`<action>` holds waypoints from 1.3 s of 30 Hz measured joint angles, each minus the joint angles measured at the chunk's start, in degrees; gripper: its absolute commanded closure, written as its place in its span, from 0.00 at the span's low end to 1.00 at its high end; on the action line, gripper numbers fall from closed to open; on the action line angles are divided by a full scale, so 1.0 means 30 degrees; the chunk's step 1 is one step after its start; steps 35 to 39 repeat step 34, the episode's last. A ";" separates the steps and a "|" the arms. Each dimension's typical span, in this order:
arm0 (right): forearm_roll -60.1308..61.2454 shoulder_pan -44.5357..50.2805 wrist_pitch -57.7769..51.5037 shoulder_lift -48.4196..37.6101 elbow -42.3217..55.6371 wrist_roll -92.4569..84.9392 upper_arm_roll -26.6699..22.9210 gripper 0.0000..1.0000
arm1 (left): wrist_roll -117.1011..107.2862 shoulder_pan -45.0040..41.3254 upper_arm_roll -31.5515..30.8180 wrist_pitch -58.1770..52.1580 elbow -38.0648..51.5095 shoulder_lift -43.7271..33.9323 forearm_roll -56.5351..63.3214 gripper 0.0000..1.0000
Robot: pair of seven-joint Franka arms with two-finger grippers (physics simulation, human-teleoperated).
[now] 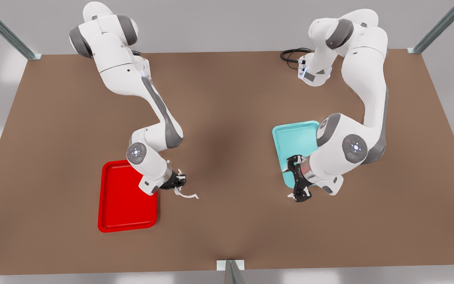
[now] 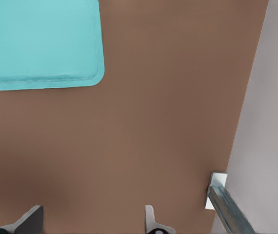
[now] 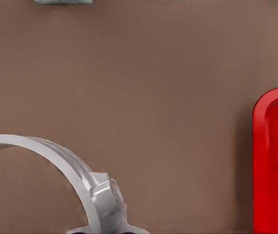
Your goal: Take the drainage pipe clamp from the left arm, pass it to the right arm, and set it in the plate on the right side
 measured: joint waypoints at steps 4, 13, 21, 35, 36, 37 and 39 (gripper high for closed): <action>-0.2466 -0.3715 -0.1501 0.0391 0.0223 -0.1218 -0.0069 0.79 | 0.6437 0.1570 0.1049 -0.4674 -0.2070 -0.3501 0.1966 0.00; -0.4764 -0.5866 -0.2689 0.2197 0.0237 -0.3686 -0.0116 0.66 | 1.9596 0.0781 0.3879 -0.6804 -0.5767 -0.7683 0.0561 0.00; -0.5883 -0.5959 -0.2912 0.2385 0.0781 -0.3746 -0.0109 0.00 | 2.6955 0.0820 0.3890 -0.7679 -0.5757 -0.7661 0.0360 0.00; -0.5006 -0.7458 -1.7074 -0.5937 0.5281 -0.2153 0.1631 0.00 | 3.3710 0.0845 0.3908 -0.8002 -0.5800 -0.7342 0.0264 0.00; -0.5006 -0.7458 -1.7074 -0.5937 0.5281 -0.2153 0.1631 0.00 | 3.3710 0.0845 0.3908 -0.8002 -0.5800 -0.7342 0.0264 0.00; -0.5006 -0.7458 -1.7074 -0.5937 0.5281 -0.2153 0.1631 0.00 | 3.3710 0.0845 0.3908 -0.8002 -0.5800 -0.7342 0.0264 0.00; -0.5006 -0.7458 -1.7074 -0.5937 0.5281 -0.2153 0.1631 0.00 | 3.3710 0.0845 0.3908 -0.8002 -0.5800 -0.7342 0.0264 0.00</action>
